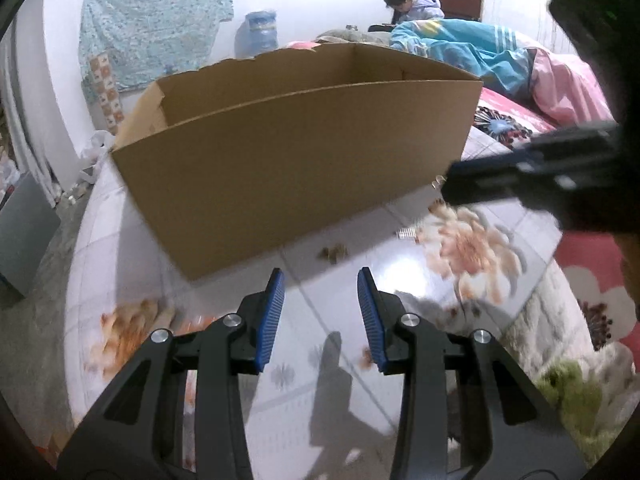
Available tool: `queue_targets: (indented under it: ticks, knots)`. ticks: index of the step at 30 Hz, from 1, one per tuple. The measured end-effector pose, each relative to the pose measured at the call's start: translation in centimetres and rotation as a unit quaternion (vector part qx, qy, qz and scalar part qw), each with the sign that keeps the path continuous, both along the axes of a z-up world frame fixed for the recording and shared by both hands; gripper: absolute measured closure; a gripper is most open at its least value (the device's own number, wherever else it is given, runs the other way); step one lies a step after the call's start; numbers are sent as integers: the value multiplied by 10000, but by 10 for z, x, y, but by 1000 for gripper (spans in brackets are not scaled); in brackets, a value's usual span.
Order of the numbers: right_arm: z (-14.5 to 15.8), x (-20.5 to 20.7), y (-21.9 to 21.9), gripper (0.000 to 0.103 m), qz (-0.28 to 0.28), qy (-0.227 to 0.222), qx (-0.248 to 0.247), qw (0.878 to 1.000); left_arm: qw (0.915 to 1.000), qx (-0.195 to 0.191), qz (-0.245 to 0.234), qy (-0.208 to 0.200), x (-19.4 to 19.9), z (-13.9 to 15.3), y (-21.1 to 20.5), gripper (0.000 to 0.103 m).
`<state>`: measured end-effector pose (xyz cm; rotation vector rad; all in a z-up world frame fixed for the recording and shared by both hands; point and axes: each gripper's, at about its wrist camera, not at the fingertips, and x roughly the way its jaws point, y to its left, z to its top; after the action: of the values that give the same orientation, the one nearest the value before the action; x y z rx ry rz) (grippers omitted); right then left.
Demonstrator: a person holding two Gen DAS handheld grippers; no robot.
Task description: Organize jewelry
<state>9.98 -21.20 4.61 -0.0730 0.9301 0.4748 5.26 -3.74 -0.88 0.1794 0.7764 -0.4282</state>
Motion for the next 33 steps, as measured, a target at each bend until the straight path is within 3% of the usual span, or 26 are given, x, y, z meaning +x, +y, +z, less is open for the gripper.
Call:
queue_targets:
  ticks: [13, 23, 33]
  knots:
    - [-26, 13, -13, 91, 2, 207, 529, 9984, 9926, 853, -751, 435, 44, -19, -30, 90]
    - [-36, 21, -23, 91, -52, 250, 723, 9971, 9870, 734, -1136, 867, 52, -18, -23, 92]
    - [-36, 19, -27, 91, -104, 213, 747, 9969, 9875, 784, -1109, 801, 48, -16, -21, 92]
